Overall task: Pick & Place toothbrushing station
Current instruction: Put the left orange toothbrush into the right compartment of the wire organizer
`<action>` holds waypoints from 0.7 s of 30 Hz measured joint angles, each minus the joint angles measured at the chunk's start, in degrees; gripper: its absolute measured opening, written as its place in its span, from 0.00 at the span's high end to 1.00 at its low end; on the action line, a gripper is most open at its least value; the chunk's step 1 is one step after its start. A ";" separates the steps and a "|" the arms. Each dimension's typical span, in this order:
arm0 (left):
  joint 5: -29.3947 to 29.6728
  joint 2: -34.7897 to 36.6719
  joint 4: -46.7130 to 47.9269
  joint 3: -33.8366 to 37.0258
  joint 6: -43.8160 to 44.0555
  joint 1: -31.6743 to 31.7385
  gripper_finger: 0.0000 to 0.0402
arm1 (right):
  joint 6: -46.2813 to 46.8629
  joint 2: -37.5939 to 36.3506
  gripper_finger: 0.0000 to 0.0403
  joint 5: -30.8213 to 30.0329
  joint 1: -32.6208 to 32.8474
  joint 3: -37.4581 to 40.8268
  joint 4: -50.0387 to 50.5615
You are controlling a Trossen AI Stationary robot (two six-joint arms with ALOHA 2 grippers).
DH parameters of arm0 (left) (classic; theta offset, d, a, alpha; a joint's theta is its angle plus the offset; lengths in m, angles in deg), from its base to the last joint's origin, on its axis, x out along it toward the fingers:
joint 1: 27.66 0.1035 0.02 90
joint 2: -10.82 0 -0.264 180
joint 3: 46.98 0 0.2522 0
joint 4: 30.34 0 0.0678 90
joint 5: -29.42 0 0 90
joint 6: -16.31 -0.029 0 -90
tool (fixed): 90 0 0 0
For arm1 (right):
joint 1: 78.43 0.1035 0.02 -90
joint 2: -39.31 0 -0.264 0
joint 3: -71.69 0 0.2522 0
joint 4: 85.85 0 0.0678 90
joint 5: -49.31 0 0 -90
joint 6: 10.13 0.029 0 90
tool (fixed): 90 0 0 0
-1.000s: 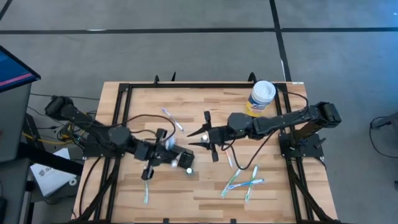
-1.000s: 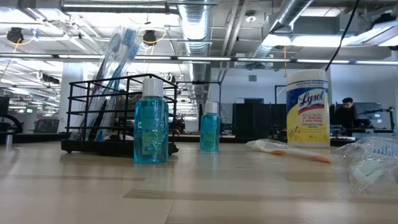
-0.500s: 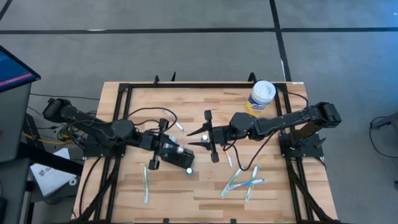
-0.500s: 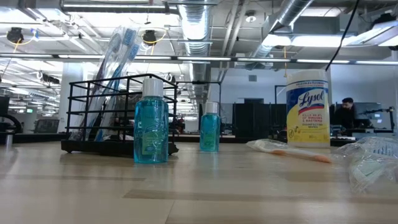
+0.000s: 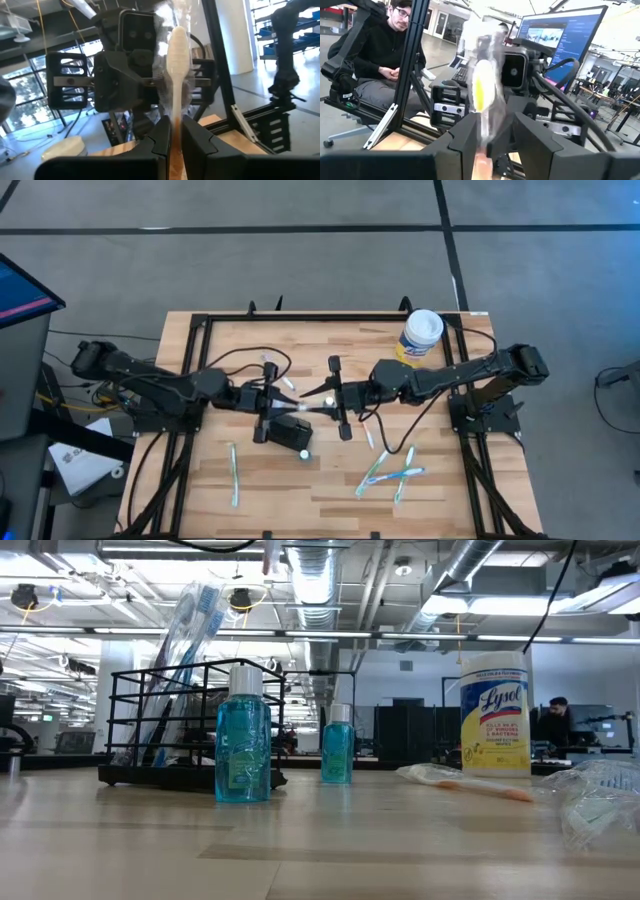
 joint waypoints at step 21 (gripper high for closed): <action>0.08 -2.41 -4.05 0.00 -0.53 1.71 0.93 | -1.32 -0.02 0.97 -0.59 0.00 0.00 1.34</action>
